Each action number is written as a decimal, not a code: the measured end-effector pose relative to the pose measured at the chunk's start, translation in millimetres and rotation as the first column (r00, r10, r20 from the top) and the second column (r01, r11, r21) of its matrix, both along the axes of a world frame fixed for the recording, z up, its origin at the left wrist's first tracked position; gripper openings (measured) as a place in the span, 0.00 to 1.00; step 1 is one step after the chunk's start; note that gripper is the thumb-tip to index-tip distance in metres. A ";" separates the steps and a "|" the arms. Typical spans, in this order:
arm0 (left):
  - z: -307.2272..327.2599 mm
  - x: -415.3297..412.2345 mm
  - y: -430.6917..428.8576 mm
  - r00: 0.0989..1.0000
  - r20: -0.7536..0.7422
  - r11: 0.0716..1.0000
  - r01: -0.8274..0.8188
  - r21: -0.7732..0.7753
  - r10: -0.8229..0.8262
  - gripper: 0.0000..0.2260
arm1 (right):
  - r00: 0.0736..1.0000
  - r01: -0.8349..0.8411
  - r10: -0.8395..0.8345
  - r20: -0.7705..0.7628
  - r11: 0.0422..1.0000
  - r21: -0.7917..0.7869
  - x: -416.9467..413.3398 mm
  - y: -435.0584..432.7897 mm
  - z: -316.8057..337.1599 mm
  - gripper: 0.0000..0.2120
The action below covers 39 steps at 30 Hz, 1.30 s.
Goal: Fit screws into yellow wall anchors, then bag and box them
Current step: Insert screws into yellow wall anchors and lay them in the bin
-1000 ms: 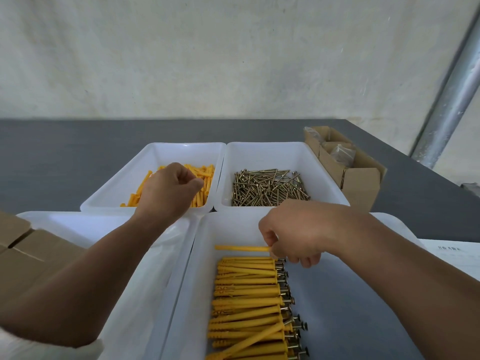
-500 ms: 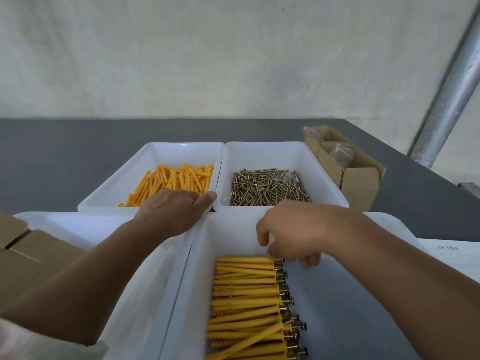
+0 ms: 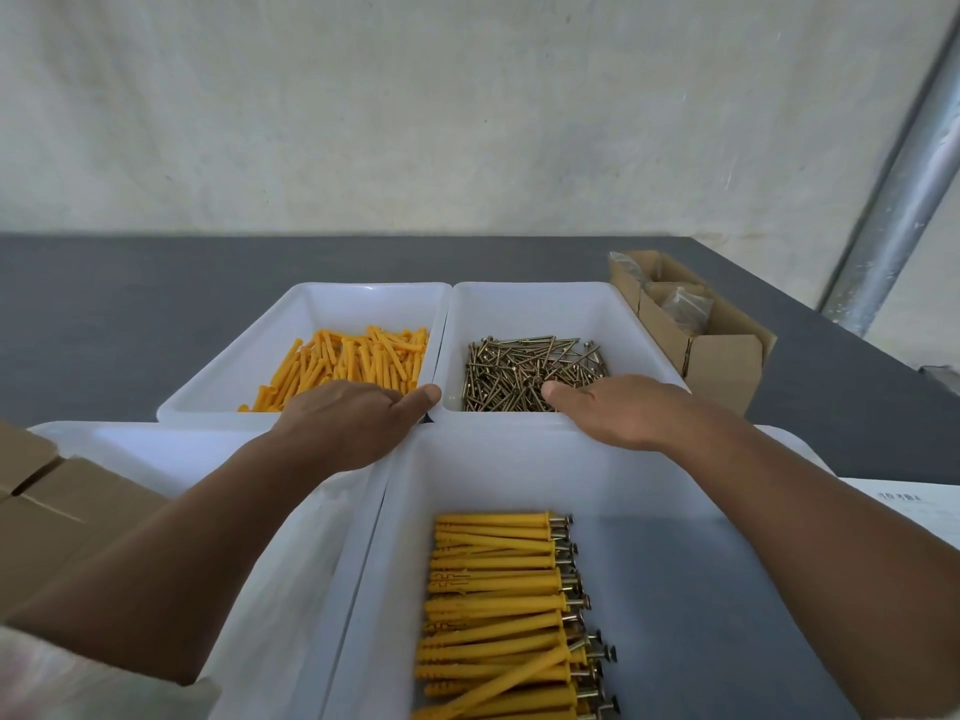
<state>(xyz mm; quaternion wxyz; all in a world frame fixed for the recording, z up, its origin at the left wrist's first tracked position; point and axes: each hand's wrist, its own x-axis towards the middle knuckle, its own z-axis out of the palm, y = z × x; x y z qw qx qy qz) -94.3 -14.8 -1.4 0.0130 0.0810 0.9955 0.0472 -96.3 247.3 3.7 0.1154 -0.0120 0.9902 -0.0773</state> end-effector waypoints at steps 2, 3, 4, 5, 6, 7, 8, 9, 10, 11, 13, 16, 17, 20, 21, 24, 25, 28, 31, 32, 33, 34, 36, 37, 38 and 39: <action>-0.3 -0.3 -0.2 1.000 0.002 1.000 0.006 -0.001 -0.006 0.34 | 0.998 0.029 -0.028 0.062 0.999 -0.028 -2.1 -1.4 0.8 0.39; -0.5 -0.7 -0.3 1.000 0.004 1.000 0.010 -0.004 -0.010 0.35 | 0.996 0.038 -0.033 0.083 0.998 -0.058 -2.5 -2.0 2.2 0.38; -0.6 -0.9 -0.3 1.000 0.006 1.000 0.011 -0.006 -0.011 0.37 | 0.994 0.044 -0.034 0.103 0.995 -0.091 -2.6 -2.5 4.0 0.36; -0.6 -1.0 -0.2 1.000 0.006 1.000 0.012 -0.008 -0.012 0.37 | 0.991 0.046 -0.030 0.127 0.991 -0.124 -2.7 -3.0 5.7 0.34; -0.4 -1.1 -0.1 1.000 0.005 1.000 0.012 -0.008 -0.012 0.37 | 0.989 0.037 -0.014 0.149 0.988 -0.150 -2.8 -3.8 7.4 0.32; -0.1 -1.1 0.1 1.000 0.005 1.000 0.012 -0.009 -0.012 0.36 | 0.985 0.024 0.005 0.171 0.985 -0.168 -3.0 -4.8 9.1 0.30; 0.3 -0.9 0.4 1.000 0.005 1.000 0.012 -0.011 -0.012 0.36 | 0.981 0.012 0.023 0.190 0.984 -0.179 -3.2 -6.0 10.7 0.29; 0.5 -0.6 0.7 1.000 0.006 1.000 0.012 -0.014 -0.011 0.36 | 0.978 0.008 0.031 0.206 0.983 -0.186 -3.5 -7.6 12.0 0.28; 0.5 -0.5 0.8 1.000 0.006 1.000 0.010 -0.018 -0.010 0.36 | 0.976 0.008 0.033 0.216 0.982 -0.189 -4.0 -9.0 13.0 0.27; 0.5 -0.4 0.8 1.000 0.007 1.000 0.008 -0.021 -0.008 0.36 | 0.974 0.010 0.033 0.223 0.982 -0.190 -4.3 -10.2 13.6 0.27; 0.5 0.0 0.8 1.000 0.009 1.000 0.005 -0.016 -0.005 0.35 | 0.969 -0.008 0.056 0.242 0.981 -0.195 -4.6 -11.8 15.3 0.24; 0.6 -0.2 0.0 1.000 0.003 1.000 0.001 -0.013 -0.001 0.35 | 0.963 -0.066 0.116 0.244 0.977 -0.202 -2.2 -13.5 17.5 0.21; 0.5 -0.5 -0.1 1.000 0.000 1.000 0.000 -0.015 0.000 0.35 | 0.964 -0.071 0.118 0.237 0.977 -0.200 -1.1 -13.0 17.6 0.21; 0.1 -1.3 -0.1 1.000 -0.018 1.000 0.008 -0.009 -0.009 0.38 | 0.977 -0.054 0.089 0.195 0.983 -0.176 0.3 -10.9 16.8 0.22; -0.2 -1.3 -0.2 0.999 -0.035 1.000 0.012 -0.002 -0.012 0.38 | 0.981 -0.048 0.078 0.177 0.985 -0.167 0.9 -10.6 16.6 0.22; -0.3 -1.6 0.0 0.996 -0.090 1.000 0.006 -0.005 -0.006 0.34 | 0.989 -0.038 0.058 0.133 0.989 -0.145 -0.8 -8.8 12.5 0.20; -0.4 -1.6 -0.2 0.995 -0.103 1.000 -0.002 -0.001 0.002 0.33 | 0.994 -0.012 0.028 0.104 0.989 -0.150 -3.1 -7.5 9.5 0.20; -2.4 -1.8 -1.4 0.989 -0.141 0.997 -0.035 0.063 0.044 0.34 | 0.995 0.091 -0.098 -0.025 0.978 -0.188 -9.1 -4.0 2.2 0.19; -2.1 -2.4 -2.1 0.977 -0.167 0.968 -0.095 0.231 0.136 0.26 | 0.986 0.100 -0.126 -0.105 0.968 -0.228 -7.9 -2.6 0.4 0.19; -1.3 -2.8 -2.2 0.971 -0.171 0.954 -0.114 0.277 0.165 0.22 | 0.984 0.095 -0.129 -0.120 0.962 -0.255 -6.0 -1.9 0.5 0.18; -0.5 -2.9 -2.4 0.966 -0.179 0.942 -0.124 0.312 0.187 0.17 | 0.981 0.089 -0.134 -0.141 0.953 -0.290 -4.7 -0.9 0.7 0.16; 0.0 -3.2 -3.1 0.960 -0.189 0.931 -0.132 0.341 0.205 0.11 | 0.975 0.081 -0.142 -0.168 0.942 -0.324 -3.7 0.3 1.0 0.13; 1.2 -2.5 -3.7 0.946 -0.225 0.913 -0.133 0.385 0.232 0.09 | 0.966 0.052 -0.147 -0.215 0.918 -0.394 -2.3 3.7 2.0 0.07; 1.4 -2.0 -3.9 0.938 -0.244 0.905 -0.132 0.404 0.245 0.11 | 0.962 0.037 -0.149 -0.229 0.902 -0.430 -1.3 5.1 2.8 0.08; 1.0 -2.2 -4.4 0.931 -0.258 0.898 -0.132 0.420 0.258 0.13 | 0.959 0.021 -0.147 -0.241 0.888 -0.459 -0.9 6.6 3.2 0.11; 1.2 -2.2 -4.3 0.923 -0.273 0.890 -0.132 0.437 0.271 0.14 | 0.958 0.005 -0.143 -0.250 0.876 -0.482 -1.5 8.5 2.7 0.14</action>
